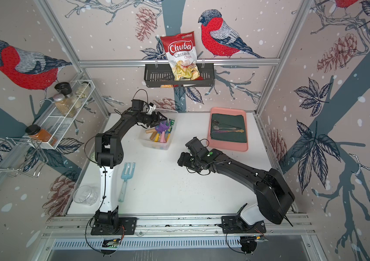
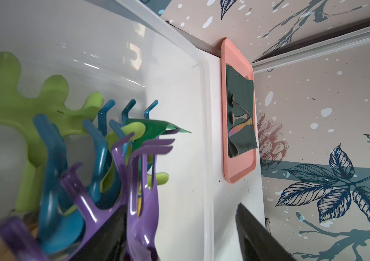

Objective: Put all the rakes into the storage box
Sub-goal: Place the rake in the storage box.

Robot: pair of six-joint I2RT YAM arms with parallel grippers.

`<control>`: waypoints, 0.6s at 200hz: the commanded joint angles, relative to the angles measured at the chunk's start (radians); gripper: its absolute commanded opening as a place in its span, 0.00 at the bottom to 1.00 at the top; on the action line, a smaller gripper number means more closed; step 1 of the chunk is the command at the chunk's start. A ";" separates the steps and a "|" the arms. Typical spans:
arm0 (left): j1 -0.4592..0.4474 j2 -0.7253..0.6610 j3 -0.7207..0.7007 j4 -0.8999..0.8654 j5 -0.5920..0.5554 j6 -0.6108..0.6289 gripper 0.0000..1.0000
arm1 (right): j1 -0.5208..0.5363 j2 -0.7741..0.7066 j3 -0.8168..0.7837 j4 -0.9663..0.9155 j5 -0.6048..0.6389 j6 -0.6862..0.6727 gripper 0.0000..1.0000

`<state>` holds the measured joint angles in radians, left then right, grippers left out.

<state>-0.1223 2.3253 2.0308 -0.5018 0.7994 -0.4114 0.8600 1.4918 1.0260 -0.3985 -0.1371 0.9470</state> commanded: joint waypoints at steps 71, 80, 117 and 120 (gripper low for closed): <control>0.148 -0.414 -0.428 0.125 -0.071 -0.047 0.83 | 0.328 0.387 0.378 -0.026 0.107 0.119 0.80; 0.177 -0.465 -0.461 0.120 -0.068 -0.041 0.83 | 0.360 0.443 0.447 -0.042 0.112 0.122 0.80; 0.316 -0.638 -0.587 0.037 -0.033 0.003 0.84 | 0.452 0.710 0.819 -0.193 0.159 0.119 0.79; 0.327 -0.649 -0.596 0.032 -0.030 0.006 0.84 | 0.458 0.730 0.851 -0.207 0.160 0.117 0.79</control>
<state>0.1432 1.7458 1.4883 -0.4225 0.7387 -0.4438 1.2800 2.0975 1.6970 -0.4770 -0.0288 1.0534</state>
